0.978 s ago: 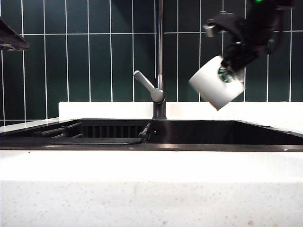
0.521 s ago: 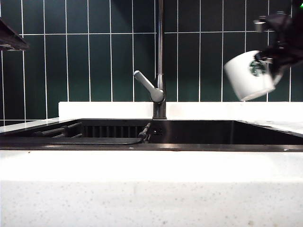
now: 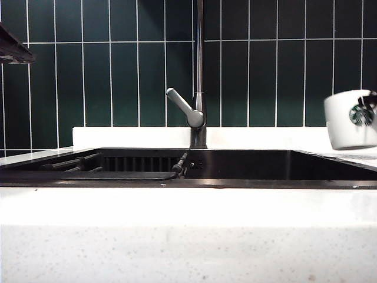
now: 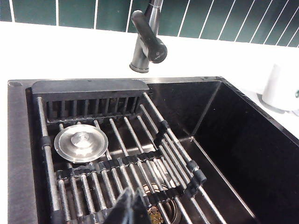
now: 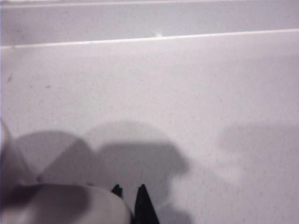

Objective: Pick up the mug next to the sink, go to the faucet to get some water, pour the water into the sink, and finally put the mug back to its place.

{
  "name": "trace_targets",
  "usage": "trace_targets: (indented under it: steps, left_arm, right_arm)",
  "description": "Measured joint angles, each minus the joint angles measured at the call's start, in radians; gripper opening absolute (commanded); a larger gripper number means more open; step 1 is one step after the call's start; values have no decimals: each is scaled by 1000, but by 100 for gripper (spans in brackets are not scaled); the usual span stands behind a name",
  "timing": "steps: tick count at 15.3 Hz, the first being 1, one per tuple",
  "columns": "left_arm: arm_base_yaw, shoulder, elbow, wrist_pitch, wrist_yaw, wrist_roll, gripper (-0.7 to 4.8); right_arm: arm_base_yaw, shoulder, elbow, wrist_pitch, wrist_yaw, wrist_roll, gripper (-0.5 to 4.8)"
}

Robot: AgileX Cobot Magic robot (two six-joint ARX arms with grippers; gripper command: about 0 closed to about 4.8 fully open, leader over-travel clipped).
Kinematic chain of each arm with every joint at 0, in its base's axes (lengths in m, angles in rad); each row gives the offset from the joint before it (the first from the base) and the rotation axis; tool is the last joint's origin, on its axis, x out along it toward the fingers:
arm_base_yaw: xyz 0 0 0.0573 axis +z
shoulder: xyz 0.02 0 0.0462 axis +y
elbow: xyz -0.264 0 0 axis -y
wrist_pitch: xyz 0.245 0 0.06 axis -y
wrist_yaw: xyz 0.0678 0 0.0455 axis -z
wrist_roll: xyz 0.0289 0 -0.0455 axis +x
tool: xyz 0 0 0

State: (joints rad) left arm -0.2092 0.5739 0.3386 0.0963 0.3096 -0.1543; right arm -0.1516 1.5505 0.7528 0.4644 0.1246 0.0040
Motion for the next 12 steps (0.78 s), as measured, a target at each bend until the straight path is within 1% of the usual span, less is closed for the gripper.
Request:
trace_targets:
  steps: [1, 2, 7, 9, 12]
  left_arm:
    - [0, 0, 0, 0, 0, 0, -6]
    - [0, 0, 0, 0, 0, 0, -6]
    - [0, 0, 0, 0, 0, 4, -6]
    - [0, 0, 0, -3, 0, 4, -6]
    - [0, 0, 0, -3, 0, 3, -6]
  right_arm:
    - [0, 0, -37, 52, -2, 2, -1]
    - [1, 0, -53, 69, -3, 3, -1]
    - [0, 1, -55, 90, -5, 4, 1]
    - [-1, 2, -55, 77, -5, 4, 55]
    - [-1, 1, -53, 74, -13, 11, 55]
